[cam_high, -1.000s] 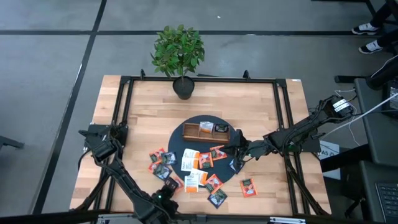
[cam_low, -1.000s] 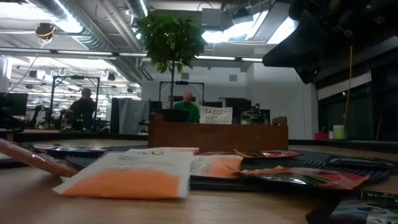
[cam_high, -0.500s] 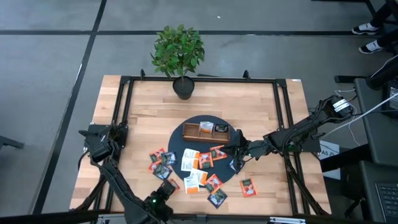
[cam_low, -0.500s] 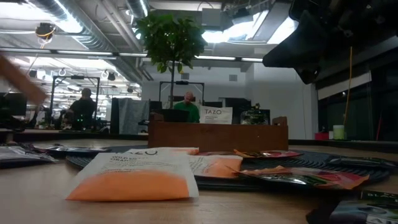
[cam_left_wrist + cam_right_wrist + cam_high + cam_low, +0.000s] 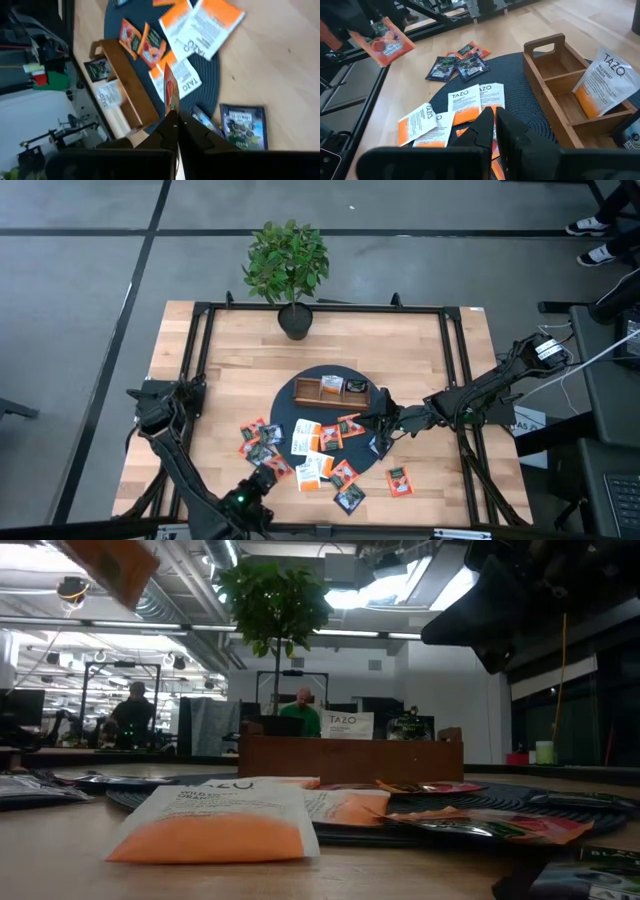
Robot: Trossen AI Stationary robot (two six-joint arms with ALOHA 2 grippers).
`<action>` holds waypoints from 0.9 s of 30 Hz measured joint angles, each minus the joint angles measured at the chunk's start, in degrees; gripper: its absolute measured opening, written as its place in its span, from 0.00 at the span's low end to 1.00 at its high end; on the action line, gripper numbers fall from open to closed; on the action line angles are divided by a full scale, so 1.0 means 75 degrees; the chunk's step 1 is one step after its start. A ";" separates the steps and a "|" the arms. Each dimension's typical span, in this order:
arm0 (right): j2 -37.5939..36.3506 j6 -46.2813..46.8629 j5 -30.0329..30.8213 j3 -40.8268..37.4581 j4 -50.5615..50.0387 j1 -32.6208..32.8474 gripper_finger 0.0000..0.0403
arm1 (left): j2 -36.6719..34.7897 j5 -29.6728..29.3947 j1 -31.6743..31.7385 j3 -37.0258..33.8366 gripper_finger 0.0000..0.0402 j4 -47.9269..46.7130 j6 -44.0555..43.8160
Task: Pick & Place Tea
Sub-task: Put the orange tea bag into the left side of the wooden organizer
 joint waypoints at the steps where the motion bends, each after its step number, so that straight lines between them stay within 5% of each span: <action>1: 0.0001 -0.0001 0.0000 0.0000 -0.0007 0.0000 0.06 | -0.0033 -0.0015 0.0033 0.0000 0.00 0.0144 0.0142; 12: 0.0001 -0.0016 0.0000 0.0000 -0.0010 0.0000 0.06 | -0.0046 -0.0022 0.0511 -0.0019 0.00 0.0551 0.1046; 27: 0.0000 -0.0006 0.0000 0.0000 -0.0009 0.0000 0.06 | -0.0561 0.0426 0.1070 -0.1768 0.00 0.2812 0.2433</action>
